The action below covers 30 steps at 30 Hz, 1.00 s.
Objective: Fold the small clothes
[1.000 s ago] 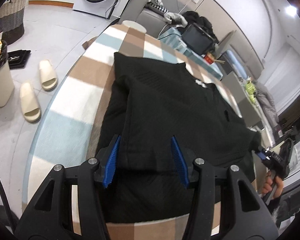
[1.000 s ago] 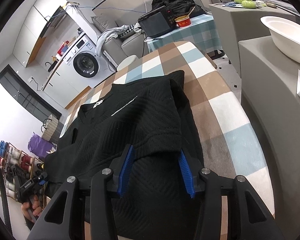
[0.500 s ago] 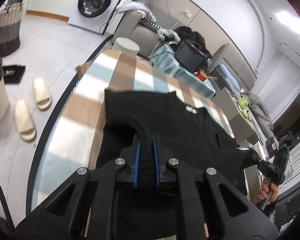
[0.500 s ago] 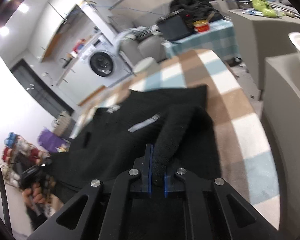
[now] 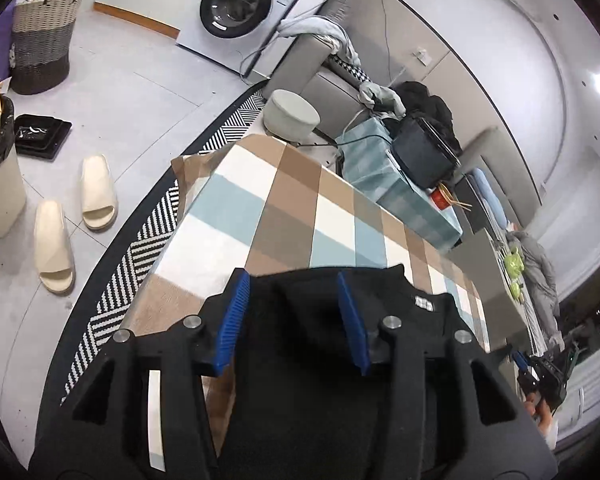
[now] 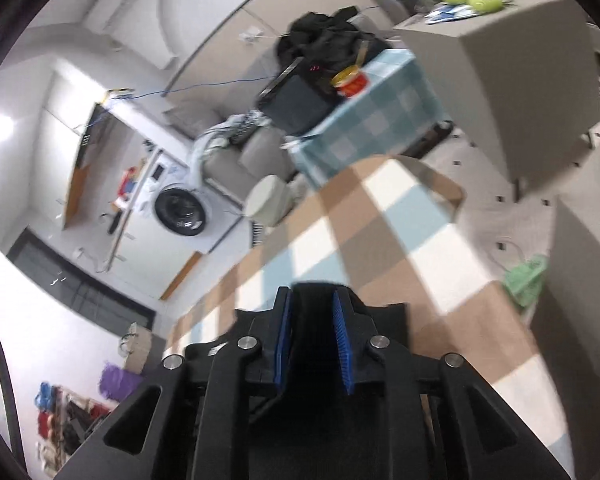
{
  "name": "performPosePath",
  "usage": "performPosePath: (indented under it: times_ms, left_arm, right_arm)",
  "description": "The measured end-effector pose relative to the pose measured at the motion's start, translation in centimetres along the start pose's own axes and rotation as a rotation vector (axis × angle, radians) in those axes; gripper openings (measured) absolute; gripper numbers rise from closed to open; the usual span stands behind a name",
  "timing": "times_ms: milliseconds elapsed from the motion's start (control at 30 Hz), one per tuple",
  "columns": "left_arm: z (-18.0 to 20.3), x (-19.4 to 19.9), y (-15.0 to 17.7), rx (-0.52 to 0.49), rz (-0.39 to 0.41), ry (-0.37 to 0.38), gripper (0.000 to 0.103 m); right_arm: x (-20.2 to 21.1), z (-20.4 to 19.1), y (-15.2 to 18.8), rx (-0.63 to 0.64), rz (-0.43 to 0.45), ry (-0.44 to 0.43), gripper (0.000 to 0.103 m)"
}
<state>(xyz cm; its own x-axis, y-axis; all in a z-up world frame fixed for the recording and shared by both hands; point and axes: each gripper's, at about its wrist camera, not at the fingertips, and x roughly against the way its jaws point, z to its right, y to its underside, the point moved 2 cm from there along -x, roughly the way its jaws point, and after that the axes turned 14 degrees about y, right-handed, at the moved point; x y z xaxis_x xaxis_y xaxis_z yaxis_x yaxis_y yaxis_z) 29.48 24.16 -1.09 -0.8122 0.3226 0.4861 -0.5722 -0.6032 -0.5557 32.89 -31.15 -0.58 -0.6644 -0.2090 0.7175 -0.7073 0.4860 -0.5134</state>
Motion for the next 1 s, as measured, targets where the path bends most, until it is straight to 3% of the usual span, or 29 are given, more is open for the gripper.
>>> performPosePath:
  times_ms: [200,333,667,867,900,967,1000]
  left_arm:
    - [0.2,0.2,2.2,-0.061,-0.044,-0.019,0.042]
    - [0.4,-0.5,3.4,-0.102,-0.084,-0.067,0.047]
    - [0.2,-5.1,4.0,-0.185,-0.187,-0.163,0.047]
    - [0.0,-8.4,3.1,-0.198,-0.184,-0.21,0.047]
    - [0.1,-8.7,3.1,-0.222,-0.185,-0.221,0.046]
    - [0.3,-8.9,3.3,-0.248,-0.186,-0.242,0.016]
    - [0.4,-8.7,3.3,-0.261,-0.179,-0.24,0.013]
  right_arm:
    - [1.4,0.3,1.7,0.156,0.003,0.111,0.028]
    - [1.0,0.5,3.1,0.227,-0.016,0.15,0.042]
    - [-1.5,0.3,4.4,0.309,-0.084,0.199,0.043]
    - [-2.1,-0.3,4.6,0.322,-0.086,0.194,0.048]
    - [-2.1,-0.4,4.6,0.321,-0.087,0.194,0.048]
    - [-2.1,-0.4,4.6,0.324,-0.083,0.205,0.048]
    - [-2.2,-0.4,4.6,0.326,-0.082,0.206,0.048]
